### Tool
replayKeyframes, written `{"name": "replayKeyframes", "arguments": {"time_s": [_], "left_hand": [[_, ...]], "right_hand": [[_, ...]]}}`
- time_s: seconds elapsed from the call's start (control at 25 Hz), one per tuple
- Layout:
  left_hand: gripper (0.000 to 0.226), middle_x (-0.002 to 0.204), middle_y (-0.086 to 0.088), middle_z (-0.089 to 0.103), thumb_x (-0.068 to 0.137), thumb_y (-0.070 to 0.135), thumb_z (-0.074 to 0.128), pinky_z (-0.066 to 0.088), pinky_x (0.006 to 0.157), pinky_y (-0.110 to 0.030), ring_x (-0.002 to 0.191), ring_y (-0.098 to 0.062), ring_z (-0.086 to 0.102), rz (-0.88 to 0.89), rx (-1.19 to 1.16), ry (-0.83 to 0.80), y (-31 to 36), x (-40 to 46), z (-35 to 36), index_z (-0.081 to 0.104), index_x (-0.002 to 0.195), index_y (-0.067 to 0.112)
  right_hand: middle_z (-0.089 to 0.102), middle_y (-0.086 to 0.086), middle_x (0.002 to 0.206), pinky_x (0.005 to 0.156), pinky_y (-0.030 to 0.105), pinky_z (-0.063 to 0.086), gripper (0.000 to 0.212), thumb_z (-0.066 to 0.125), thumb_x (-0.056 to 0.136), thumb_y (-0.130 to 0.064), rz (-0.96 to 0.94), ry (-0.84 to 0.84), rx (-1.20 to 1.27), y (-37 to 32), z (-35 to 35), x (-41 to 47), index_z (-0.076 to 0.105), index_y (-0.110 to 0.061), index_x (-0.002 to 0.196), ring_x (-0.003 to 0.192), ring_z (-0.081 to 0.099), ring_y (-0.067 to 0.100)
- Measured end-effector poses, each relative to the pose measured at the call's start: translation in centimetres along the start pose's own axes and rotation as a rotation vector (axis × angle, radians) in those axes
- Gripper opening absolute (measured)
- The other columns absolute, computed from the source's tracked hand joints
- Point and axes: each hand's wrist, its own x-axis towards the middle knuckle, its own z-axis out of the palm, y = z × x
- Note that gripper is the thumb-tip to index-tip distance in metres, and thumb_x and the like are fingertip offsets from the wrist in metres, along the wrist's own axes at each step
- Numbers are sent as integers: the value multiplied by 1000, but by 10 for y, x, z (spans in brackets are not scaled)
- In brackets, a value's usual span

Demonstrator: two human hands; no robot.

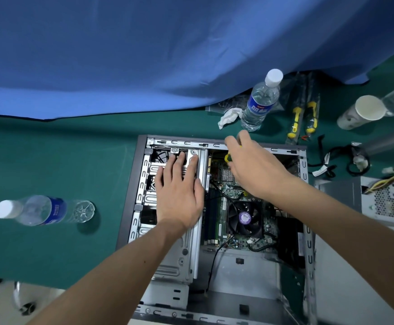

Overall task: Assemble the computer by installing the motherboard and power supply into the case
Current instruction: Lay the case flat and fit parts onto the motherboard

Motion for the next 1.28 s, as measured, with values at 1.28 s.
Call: {"name": "replayKeyframes", "arguments": {"time_s": [1.28], "left_hand": [[87,165,-5,-9,94,42,50,0,123,-48,152,-22,-10,-95,99,-126,26,-102,2,-2,158,17]], "right_hand": [[71,20,107,75,35,59,58,71,64,5,453,-391,2003,114,32,-207,63,-1,121,101,70,33]]}}
